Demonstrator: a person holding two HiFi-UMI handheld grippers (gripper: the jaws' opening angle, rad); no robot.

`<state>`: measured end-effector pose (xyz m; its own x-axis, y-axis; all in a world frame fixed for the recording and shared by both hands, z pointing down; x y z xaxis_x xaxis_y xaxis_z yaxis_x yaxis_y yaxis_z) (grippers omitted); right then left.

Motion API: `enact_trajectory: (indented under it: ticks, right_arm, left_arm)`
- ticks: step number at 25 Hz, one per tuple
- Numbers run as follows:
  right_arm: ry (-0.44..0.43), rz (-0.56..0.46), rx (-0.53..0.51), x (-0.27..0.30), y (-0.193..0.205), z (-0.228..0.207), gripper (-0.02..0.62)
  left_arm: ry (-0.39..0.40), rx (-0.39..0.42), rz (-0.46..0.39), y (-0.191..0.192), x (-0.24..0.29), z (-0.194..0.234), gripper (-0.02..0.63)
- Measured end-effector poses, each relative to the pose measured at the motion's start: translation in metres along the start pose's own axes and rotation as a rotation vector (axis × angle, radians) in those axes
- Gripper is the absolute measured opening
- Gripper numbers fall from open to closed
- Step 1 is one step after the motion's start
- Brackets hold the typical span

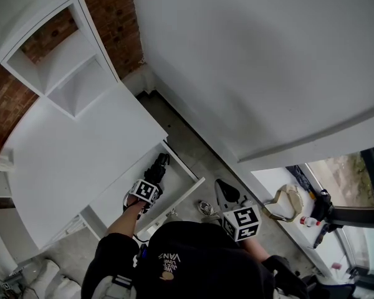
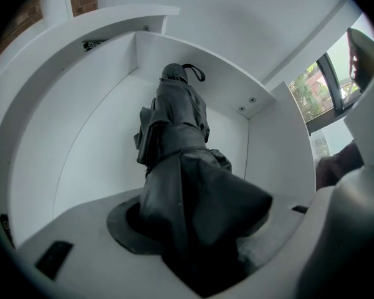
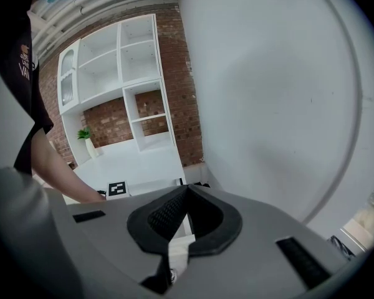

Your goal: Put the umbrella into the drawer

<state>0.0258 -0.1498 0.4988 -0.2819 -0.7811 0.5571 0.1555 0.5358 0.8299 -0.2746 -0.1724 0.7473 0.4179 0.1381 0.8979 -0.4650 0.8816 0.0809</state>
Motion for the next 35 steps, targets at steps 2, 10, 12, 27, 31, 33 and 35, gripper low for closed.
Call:
enact_trajectory:
  ticks: [2, 10, 12, 27, 31, 33, 35]
  right_arm:
    - [-0.002, 0.002, -0.002, 0.0, -0.001, 0.0, -0.002]
    - [-0.019, 0.008, -0.008, 0.003, 0.0, -0.001, -0.002]
    - [-0.025, 0.008, -0.012, 0.004, 0.001, 0.0, -0.002]
    - [-0.128, -0.005, -0.048, 0.006, -0.002, 0.009, -0.002]
    - [-0.174, -0.006, -0.069, 0.007, -0.003, 0.009, -0.002]
    - [-0.201, -0.01, -0.082, 0.008, -0.005, 0.01, -0.002]
    - [-0.231, -0.013, -0.095, 0.009, -0.006, 0.011, 0.0]
  left_arm:
    - [0.006, -0.006, 0.012, 0.0, 0.003, 0.002, 0.261]
    - [0.047, 0.016, 0.04, -0.001, 0.01, 0.005, 0.279]
    - [0.059, 0.014, 0.044, -0.001, 0.01, 0.005, 0.286]
    - [0.01, -0.02, -0.036, 0.019, -0.013, -0.002, 0.362]
    - [-0.039, -0.051, -0.104, 0.027, -0.027, -0.007, 0.362]
    - [-0.061, -0.07, -0.148, 0.031, -0.037, -0.009, 0.362]
    - [-0.082, -0.091, -0.198, 0.035, -0.047, -0.014, 0.362]
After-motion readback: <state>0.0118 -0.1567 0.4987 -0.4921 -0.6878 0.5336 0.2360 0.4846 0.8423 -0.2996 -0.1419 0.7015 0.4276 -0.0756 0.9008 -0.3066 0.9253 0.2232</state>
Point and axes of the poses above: the fingertips, and each gripper's own axes: x forward along the fingers, z to its left, y out of its underside, the point moved 10 cm from there along -x, backward along the fingers, and after that the axes turned 11 degrees about y, right-handed, at the moved point
